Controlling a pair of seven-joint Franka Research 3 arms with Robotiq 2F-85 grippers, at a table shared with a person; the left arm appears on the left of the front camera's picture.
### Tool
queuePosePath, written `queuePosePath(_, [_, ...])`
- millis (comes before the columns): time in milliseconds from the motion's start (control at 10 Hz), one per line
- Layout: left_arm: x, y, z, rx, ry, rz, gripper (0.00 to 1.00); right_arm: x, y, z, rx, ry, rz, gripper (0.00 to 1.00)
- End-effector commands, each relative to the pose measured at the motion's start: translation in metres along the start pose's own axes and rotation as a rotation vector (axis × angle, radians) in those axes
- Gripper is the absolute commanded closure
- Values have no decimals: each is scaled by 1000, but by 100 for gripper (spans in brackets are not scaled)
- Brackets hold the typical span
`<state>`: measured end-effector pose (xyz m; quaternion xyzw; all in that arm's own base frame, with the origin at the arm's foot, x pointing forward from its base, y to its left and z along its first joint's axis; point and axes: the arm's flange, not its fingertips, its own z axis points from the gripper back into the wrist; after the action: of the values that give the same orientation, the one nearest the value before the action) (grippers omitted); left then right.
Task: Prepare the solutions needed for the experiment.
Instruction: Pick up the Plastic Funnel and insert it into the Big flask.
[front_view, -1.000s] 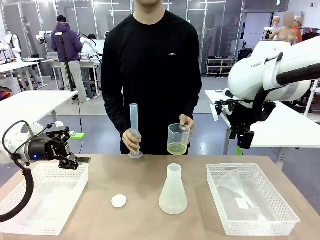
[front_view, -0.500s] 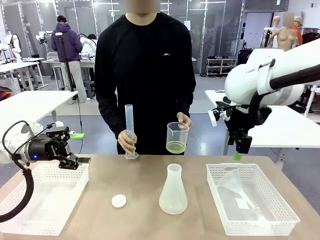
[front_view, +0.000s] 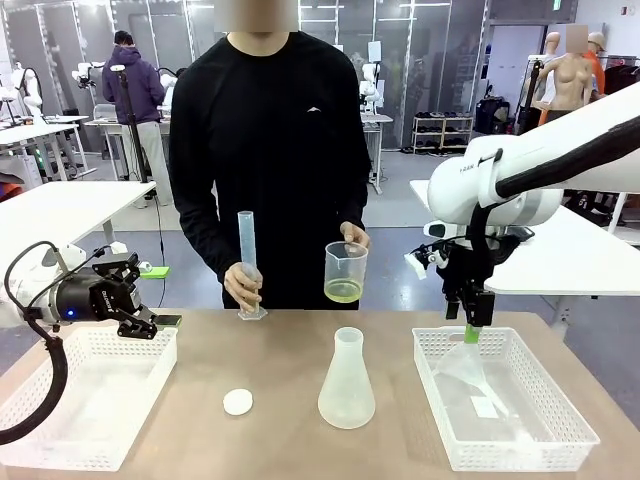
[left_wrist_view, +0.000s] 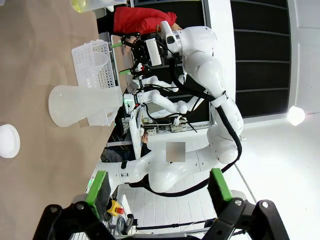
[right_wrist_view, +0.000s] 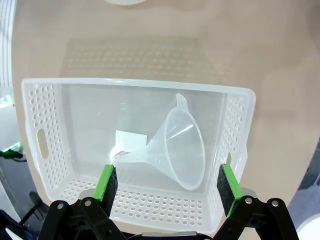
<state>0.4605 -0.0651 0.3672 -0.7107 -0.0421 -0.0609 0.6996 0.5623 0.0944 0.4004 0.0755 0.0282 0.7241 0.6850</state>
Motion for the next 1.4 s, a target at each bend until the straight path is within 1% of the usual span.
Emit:
queuePosePath(0, [0,-3,-1,3,5,2,0,-2,-16,-3,58,47,74,0])
queuePosePath(200, [0,-3,-1,3,5,2,0,-2,-23,-16,84,83,100,0])
queuePosePath(400, [0,-3,-1,3,5,2,0,-2,-32,-26,142,117,118,0])
queuePosePath(900, [0,-3,-1,3,5,2,0,-3,-53,-42,269,153,178,0])
queuePosePath(1200, [0,-3,-1,3,5,2,0,-3,-59,-45,315,161,197,0])
queuePosePath(1300, [0,-3,-1,3,5,2,0,-3,-61,-47,303,165,190,8])
